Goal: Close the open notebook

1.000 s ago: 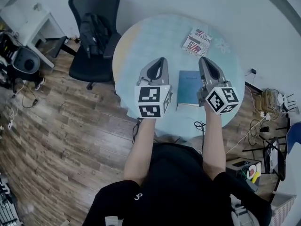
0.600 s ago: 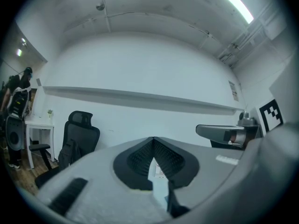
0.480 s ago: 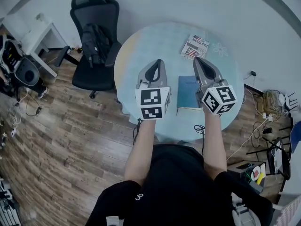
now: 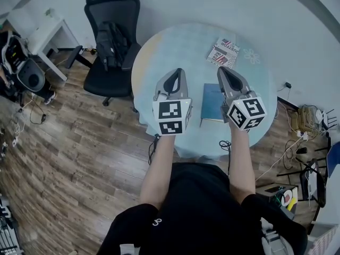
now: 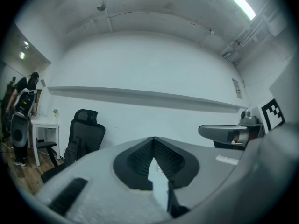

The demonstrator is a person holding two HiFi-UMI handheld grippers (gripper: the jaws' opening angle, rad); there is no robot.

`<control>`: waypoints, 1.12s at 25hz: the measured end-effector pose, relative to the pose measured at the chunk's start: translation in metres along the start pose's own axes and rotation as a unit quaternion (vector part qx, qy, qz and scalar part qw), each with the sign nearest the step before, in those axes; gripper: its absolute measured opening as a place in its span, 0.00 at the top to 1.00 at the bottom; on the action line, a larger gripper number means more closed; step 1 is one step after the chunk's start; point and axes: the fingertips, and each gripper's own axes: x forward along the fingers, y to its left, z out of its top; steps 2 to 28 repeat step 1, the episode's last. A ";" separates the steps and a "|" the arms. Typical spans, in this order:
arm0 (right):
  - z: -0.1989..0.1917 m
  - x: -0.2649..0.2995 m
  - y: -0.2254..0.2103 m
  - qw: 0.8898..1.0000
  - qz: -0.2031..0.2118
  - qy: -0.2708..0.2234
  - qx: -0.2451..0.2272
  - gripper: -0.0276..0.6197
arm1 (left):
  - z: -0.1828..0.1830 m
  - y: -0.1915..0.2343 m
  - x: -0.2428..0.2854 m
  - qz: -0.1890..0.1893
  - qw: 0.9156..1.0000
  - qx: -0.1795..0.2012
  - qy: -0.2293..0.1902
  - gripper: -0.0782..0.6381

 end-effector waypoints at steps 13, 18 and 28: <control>-0.001 0.000 0.003 1.000 0.003 0.002 0.000 0.94 | -0.001 0.002 -0.002 0.003 1.000 -0.001 0.002 0.90; -0.001 0.000 0.003 1.000 0.003 0.002 0.000 0.94 | -0.001 0.002 -0.002 0.003 1.000 -0.001 0.002 0.90; -0.001 0.000 0.003 1.000 0.003 0.002 0.000 0.94 | -0.001 0.002 -0.002 0.003 1.000 -0.001 0.002 0.90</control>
